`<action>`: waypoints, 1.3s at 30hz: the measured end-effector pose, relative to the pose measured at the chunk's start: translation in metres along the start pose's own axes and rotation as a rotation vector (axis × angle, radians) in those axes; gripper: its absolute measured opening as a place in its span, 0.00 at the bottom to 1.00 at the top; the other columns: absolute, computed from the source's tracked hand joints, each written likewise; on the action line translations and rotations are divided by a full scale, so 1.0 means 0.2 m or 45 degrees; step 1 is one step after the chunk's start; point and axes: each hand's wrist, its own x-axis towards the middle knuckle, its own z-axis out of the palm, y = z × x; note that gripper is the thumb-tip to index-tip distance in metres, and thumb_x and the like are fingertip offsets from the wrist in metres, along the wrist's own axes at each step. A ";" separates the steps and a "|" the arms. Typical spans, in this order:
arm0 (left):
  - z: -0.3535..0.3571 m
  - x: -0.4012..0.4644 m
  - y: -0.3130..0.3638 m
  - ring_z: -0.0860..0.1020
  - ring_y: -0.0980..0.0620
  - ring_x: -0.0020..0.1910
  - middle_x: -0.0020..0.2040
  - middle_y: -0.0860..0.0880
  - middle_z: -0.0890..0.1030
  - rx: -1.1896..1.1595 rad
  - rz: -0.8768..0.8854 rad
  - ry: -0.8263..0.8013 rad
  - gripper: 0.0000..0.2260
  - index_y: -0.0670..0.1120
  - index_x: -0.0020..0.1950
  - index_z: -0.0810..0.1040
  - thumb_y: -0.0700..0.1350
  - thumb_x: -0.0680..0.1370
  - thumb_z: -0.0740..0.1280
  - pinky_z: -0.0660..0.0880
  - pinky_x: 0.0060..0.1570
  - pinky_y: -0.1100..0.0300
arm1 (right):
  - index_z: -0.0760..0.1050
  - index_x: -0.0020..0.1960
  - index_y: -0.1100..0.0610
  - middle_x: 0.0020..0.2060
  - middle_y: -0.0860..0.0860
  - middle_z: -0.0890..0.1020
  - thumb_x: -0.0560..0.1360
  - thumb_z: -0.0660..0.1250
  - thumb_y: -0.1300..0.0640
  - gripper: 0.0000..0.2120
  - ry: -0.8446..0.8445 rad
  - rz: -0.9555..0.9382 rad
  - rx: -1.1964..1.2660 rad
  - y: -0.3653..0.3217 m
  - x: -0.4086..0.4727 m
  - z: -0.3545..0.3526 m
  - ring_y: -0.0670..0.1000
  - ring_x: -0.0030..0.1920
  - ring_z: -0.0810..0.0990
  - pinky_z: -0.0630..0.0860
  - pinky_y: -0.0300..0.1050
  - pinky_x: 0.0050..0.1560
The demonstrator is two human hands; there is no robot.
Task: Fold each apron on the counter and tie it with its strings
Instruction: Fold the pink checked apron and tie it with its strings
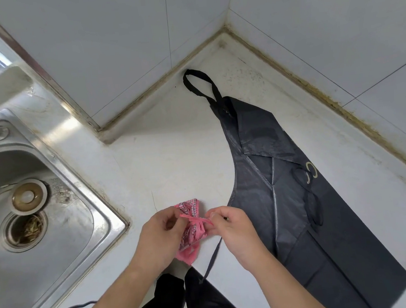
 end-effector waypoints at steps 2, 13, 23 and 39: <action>0.01 0.00 -0.01 0.80 0.57 0.39 0.42 0.52 0.81 0.061 0.032 0.021 0.10 0.48 0.40 0.82 0.45 0.81 0.67 0.75 0.42 0.62 | 0.83 0.50 0.60 0.44 0.56 0.89 0.82 0.63 0.59 0.10 -0.065 0.038 0.021 -0.01 -0.01 0.00 0.57 0.47 0.89 0.82 0.60 0.60; -0.02 0.01 -0.04 0.83 0.55 0.39 0.40 0.52 0.86 -0.056 -0.053 -0.071 0.10 0.51 0.45 0.82 0.47 0.84 0.65 0.77 0.41 0.58 | 0.78 0.43 0.59 0.65 0.43 0.77 0.82 0.66 0.63 0.10 -0.019 -0.156 -0.106 0.00 -0.02 0.07 0.57 0.42 0.86 0.86 0.62 0.42; -0.04 0.01 -0.17 0.87 0.43 0.44 0.41 0.43 0.87 -0.403 -0.165 0.187 0.12 0.40 0.45 0.85 0.39 0.84 0.65 0.84 0.48 0.52 | 0.75 0.51 0.68 0.35 0.62 0.86 0.84 0.58 0.68 0.09 0.221 0.086 0.134 0.05 -0.04 0.03 0.61 0.37 0.88 0.85 0.50 0.41; -0.12 0.01 -0.14 0.84 0.62 0.40 0.45 0.55 0.85 0.048 -0.144 0.194 0.10 0.55 0.54 0.77 0.44 0.77 0.74 0.79 0.41 0.59 | 0.74 0.42 0.71 0.38 0.67 0.81 0.76 0.63 0.70 0.05 0.167 0.094 -0.048 0.02 -0.09 -0.13 0.61 0.38 0.87 0.86 0.60 0.42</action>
